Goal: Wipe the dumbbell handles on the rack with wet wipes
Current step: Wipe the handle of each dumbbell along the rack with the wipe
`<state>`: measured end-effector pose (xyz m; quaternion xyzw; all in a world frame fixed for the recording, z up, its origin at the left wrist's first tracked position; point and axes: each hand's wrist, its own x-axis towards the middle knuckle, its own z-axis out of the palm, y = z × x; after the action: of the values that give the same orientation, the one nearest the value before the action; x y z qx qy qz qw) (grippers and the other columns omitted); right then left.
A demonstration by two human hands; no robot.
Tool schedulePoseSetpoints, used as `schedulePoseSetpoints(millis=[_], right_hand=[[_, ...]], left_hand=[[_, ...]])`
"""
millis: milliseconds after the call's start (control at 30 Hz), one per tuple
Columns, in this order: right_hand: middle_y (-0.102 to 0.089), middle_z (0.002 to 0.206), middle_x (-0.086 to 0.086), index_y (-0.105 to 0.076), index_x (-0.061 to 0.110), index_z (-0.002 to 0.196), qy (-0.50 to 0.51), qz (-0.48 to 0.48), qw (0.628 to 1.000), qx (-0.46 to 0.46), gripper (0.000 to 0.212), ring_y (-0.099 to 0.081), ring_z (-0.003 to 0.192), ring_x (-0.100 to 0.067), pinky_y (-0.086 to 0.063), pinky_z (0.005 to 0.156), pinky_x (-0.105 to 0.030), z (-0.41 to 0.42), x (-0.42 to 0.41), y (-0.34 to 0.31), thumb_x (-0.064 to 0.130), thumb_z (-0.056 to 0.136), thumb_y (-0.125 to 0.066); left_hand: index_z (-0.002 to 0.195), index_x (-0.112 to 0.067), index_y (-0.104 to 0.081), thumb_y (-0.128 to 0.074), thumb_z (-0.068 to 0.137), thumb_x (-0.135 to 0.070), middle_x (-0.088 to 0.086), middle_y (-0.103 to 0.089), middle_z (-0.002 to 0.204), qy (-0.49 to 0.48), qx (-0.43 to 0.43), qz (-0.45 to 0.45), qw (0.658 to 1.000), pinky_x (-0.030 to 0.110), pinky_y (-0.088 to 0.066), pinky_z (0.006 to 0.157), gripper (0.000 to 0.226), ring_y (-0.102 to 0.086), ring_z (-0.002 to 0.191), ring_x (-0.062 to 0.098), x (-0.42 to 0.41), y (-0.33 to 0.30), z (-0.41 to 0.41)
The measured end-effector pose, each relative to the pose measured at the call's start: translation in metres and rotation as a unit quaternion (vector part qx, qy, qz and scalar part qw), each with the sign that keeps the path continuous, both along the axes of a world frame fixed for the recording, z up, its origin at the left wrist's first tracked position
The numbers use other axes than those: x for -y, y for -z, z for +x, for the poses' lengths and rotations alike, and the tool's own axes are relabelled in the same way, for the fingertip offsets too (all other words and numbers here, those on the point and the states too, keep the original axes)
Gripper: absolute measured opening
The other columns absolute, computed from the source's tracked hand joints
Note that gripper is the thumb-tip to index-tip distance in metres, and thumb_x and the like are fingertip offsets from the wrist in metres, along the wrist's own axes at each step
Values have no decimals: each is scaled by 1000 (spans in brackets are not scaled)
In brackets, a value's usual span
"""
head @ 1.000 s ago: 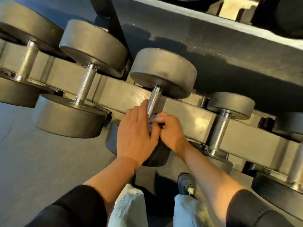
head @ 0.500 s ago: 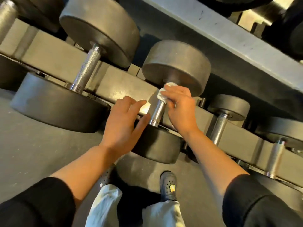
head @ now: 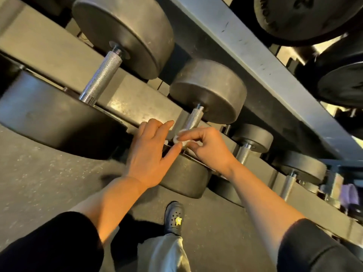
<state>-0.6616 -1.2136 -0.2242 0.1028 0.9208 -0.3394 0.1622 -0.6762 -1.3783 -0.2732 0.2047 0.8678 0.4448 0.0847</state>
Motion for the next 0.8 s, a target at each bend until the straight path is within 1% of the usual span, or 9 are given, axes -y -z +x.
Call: schedulePoseSetpoints(millis=[100,167,233,300,400,467,567,733,800], right_hand=[[-70,106,-4,-74,8,99,12,113,982,-152,25,-53,107,-12,-31,95,-3,-18,7,2,-6,81,-64],[-68,110,-4,-73,10,102,-47,190,970,-147,25,-50,115,-15,-32,103,-13,-31,2,10,-2,82,-64],[-66,106,-3,-72,13,98,-151,288,939,-112,20,-51,116,-21,-37,106,-35,-36,-5,19,3,83,-63],[-61,105,-2,-68,15,93,-207,331,915,-98,16,-52,112,-20,-33,108,-38,-31,-7,21,5,82,-63],[-60,121,-3,-67,13,108,-210,313,921,-95,29,-46,127,-21,-10,115,-35,-23,-5,17,4,81,-62],[-62,123,-6,-67,11,113,-210,297,927,-86,36,-47,128,-23,-6,116,-34,-20,-6,17,0,79,-62],[-64,120,-8,-68,9,114,-224,255,938,-66,40,-52,123,-24,-9,117,-35,-15,-5,19,-5,76,-64],[-69,111,-12,-72,5,102,-203,155,965,-66,43,-60,113,-26,-19,113,-47,-7,-6,23,-16,66,-65],[-70,109,-9,-73,8,101,-186,124,973,-53,41,-60,113,-21,-19,115,-43,-6,-8,21,-15,69,-65]], left_hand=[[133,-12,-50,-36,87,-50,6,-48,106,-3,-4,-5,1000,27,-35,78,61,-37,98,16,0,0,0],[132,-9,-51,-36,87,-50,7,-49,106,-6,-2,-4,1000,28,-36,77,63,-37,97,15,0,0,0],[130,-7,-52,-37,86,-49,8,-50,105,-8,-1,6,1000,29,-36,76,62,-37,96,16,0,0,0],[129,-7,-52,-38,87,-47,9,-50,104,-10,-2,16,1000,30,-37,76,60,-38,96,17,0,-1,1],[129,-7,-52,-39,87,-45,9,-50,105,-10,1,20,1000,30,-37,79,58,-37,97,18,1,-1,0],[129,-8,-52,-40,88,-45,9,-50,106,-9,4,20,1000,30,-37,79,56,-37,98,17,1,-1,0],[128,-8,-52,-40,88,-44,9,-50,107,-10,4,18,1000,29,-35,79,55,-37,99,17,1,0,0],[127,-10,-52,-42,87,-43,8,-50,106,-10,-2,22,1000,26,-33,80,53,-37,98,17,1,0,0],[126,-9,-53,-43,87,-43,8,-51,107,-10,-6,22,1000,26,-34,80,53,-38,99,17,1,1,0]])
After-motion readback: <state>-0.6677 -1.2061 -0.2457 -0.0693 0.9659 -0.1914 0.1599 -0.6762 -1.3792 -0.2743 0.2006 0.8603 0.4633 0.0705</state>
